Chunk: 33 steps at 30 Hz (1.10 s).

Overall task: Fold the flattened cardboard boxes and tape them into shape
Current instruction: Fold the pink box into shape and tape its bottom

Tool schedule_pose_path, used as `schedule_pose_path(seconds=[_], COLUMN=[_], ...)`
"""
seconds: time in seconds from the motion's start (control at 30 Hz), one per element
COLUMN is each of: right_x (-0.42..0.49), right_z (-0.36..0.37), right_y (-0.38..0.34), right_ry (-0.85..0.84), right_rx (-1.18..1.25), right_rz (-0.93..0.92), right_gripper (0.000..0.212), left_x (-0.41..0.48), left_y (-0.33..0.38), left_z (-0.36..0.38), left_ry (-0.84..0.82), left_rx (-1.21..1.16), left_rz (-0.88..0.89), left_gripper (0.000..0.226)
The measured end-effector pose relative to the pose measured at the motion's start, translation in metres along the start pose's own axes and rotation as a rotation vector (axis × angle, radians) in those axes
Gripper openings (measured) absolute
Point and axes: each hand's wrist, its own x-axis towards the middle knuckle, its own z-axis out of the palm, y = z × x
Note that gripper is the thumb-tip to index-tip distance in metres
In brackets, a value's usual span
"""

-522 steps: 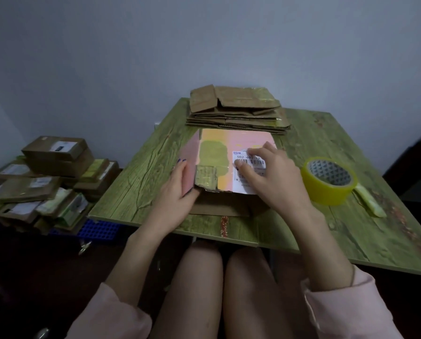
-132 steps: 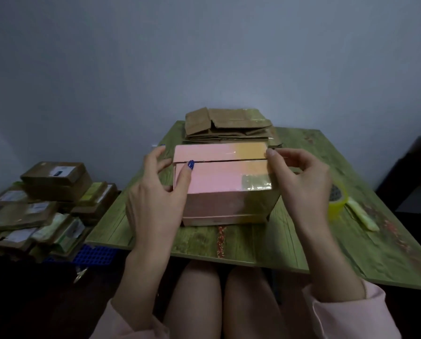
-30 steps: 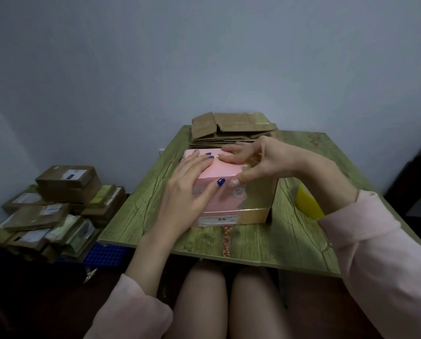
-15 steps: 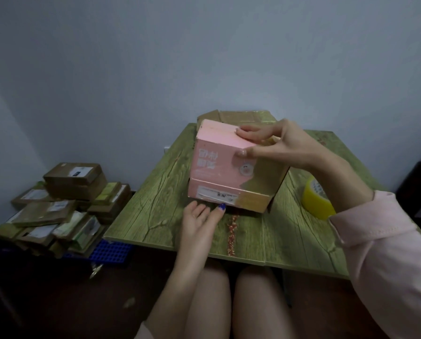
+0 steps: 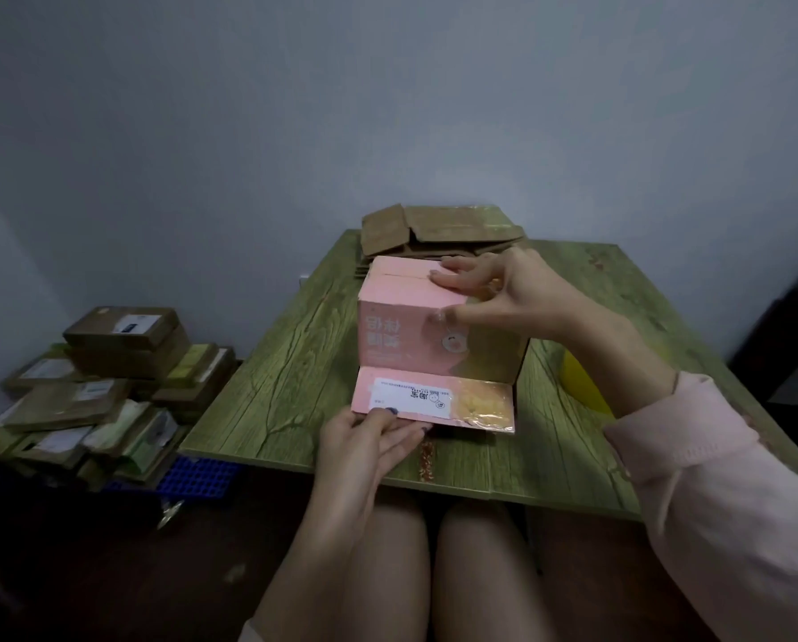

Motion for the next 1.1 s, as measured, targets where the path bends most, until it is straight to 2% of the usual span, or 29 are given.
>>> schedule_pose_path(seconds=[0.1,0.2,0.33,0.37,0.4,0.47,0.57,0.67,0.8,0.9,1.0,1.1], right_x=[0.0,-0.002,-0.007,-0.008,-0.009,-0.01,-0.015,-0.021,-0.024,-0.022,-0.019,-0.015], right_z=[0.0,-0.003,-0.004,-0.005,-0.004,-0.004,-0.004,-0.006,-0.014,-0.019,-0.019,-0.022], right_y=[0.0,0.001,-0.003,-0.004,-0.005,-0.007,-0.011,-0.013,-0.018,-0.022,-0.024,-0.025], right_ry=[-0.039,-0.07,-0.104,-0.108,-0.114,-0.12,-0.106,-0.082,-0.08,-0.131,-0.166,-0.186], right_rx=[-0.043,-0.049,-0.035,-0.017,0.003,0.012,0.027,0.083,0.114,0.14,0.135,0.118], right_rz=[-0.057,-0.081,-0.09,-0.083,-0.076,-0.082,-0.105,-0.112,-0.111,-0.113,-0.116,-0.111], right_gripper=[0.054,0.052,0.051,0.051,0.05,0.05,0.052,0.054,0.053,0.052,0.053,0.052], left_x=[-0.005,-0.003,0.017,0.025,0.034,0.053,0.071,0.081,0.091,0.097,0.095,0.09], left_y=[0.001,0.007,0.02,0.025,0.028,0.034,0.04,0.045,0.048,0.051,0.054,0.053], left_z=[-0.011,-0.025,-0.048,-0.05,-0.051,-0.047,-0.034,-0.03,-0.027,-0.027,-0.024,-0.019], left_ry=[-0.075,-0.024,0.222,0.26,0.265,0.195,0.033,-0.073,-0.138,-0.138,-0.129,-0.068], left_rx=[0.085,0.265,0.733,0.785,0.781,0.625,0.394,0.343,0.295,0.206,0.22,0.274], left_rz=[-0.069,-0.06,0.186,0.234,0.247,0.156,-0.081,-0.204,-0.241,-0.221,-0.14,-0.024], left_gripper=[0.022,0.022,0.014,0.013,0.012,0.014,0.037,0.06,0.069,0.063,0.034,0.021])
